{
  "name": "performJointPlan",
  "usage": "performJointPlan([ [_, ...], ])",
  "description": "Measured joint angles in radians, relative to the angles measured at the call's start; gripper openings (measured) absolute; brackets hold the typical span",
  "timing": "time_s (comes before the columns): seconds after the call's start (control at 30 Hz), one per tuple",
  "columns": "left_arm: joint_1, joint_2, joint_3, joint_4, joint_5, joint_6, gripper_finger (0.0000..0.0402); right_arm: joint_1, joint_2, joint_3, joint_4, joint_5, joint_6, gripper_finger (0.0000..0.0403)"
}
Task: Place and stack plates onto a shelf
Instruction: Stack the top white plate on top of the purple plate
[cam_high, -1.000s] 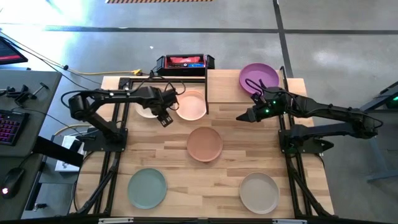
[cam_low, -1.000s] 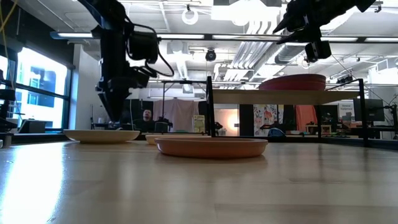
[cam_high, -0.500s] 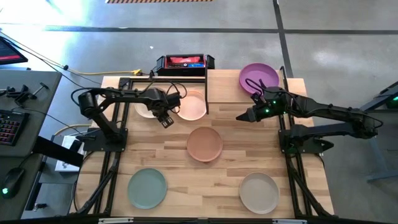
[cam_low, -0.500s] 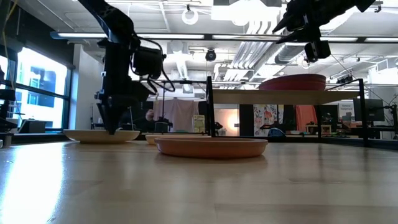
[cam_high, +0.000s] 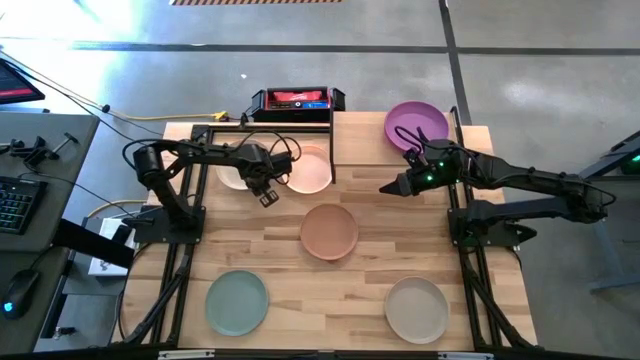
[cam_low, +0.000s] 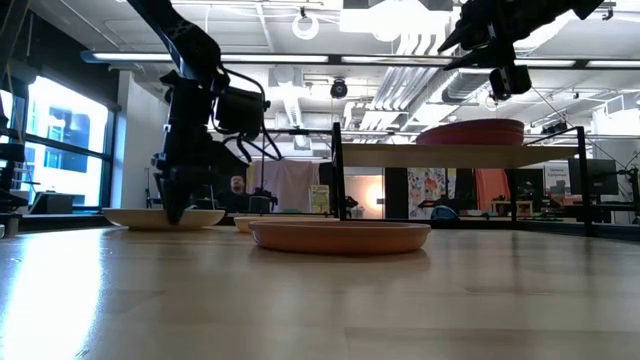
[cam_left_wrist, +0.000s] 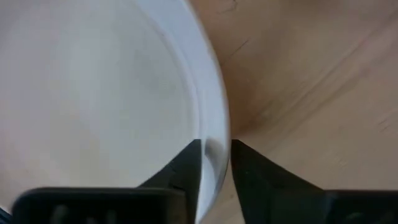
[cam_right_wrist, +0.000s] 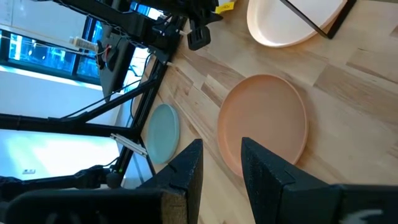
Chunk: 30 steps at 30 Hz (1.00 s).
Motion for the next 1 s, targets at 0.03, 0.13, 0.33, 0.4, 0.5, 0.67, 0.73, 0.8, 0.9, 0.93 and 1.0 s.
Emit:
performJointPlan([
  [0.03, 0.0, 0.0, 0.0, 0.0, 0.0, 0.006, 0.0056, 0.0, 0.0, 0.0, 0.0, 0.0, -0.004, 0.0091],
  [0.13, 0.0, 0.0, 0.0, -0.002, -0.005, 0.019, 0.0016, 0.0, 0.0, 0.0, 0.0, 0.002, -0.006, 0.0091],
  [0.33, -0.004, -0.001, 0.001, -0.064, -0.018, 0.021, 0.0009, 0.0, 0.0, 0.0, 0.0, 0.008, -0.006, 0.0091],
  [0.4, -0.012, -0.003, 0.001, -0.1, -0.019, 0.021, 0.0004, 0.0, 0.0, 0.0, 0.0, 0.008, -0.006, 0.0091],
  [0.5, -0.035, -0.021, 0.001, -0.141, -0.019, 0.027, 0.0003, 0.0, 0.0, 0.0, 0.0, 0.008, -0.006, 0.0091],
  [0.67, -0.098, -0.083, 0.0, -0.181, -0.014, 0.03, 0.0002, 0.0, 0.0, 0.0, 0.0, 0.008, -0.006, 0.0091],
  [0.73, -0.13, -0.121, 0.0, -0.205, -0.014, 0.029, 0.0002, 0.0, 0.0, 0.0, 0.0, 0.008, -0.002, 0.0091],
  [0.8, -0.165, -0.16, 0.0, -0.223, -0.015, 0.029, 0.0002, 0.0, 0.0, 0.0, 0.001, 0.008, 0.005, 0.0091],
  [0.9, -0.222, -0.227, 0.001, -0.248, -0.017, 0.054, 0.0001, 0.0, 0.0, 0.0, 0.022, 0.008, 0.016, 0.0091],
  [0.93, -0.242, -0.248, 0.001, -0.256, -0.018, 0.058, 0.0001, 0.0, 0.0, 0.0, 0.03, 0.009, 0.033, 0.0091],
  [1.0, -0.284, -0.289, 0.001, -0.271, -0.017, 0.086, 0.0001, 0.0, 0.0, 0.0, 0.05, 0.018, 0.051, 0.0091],
])
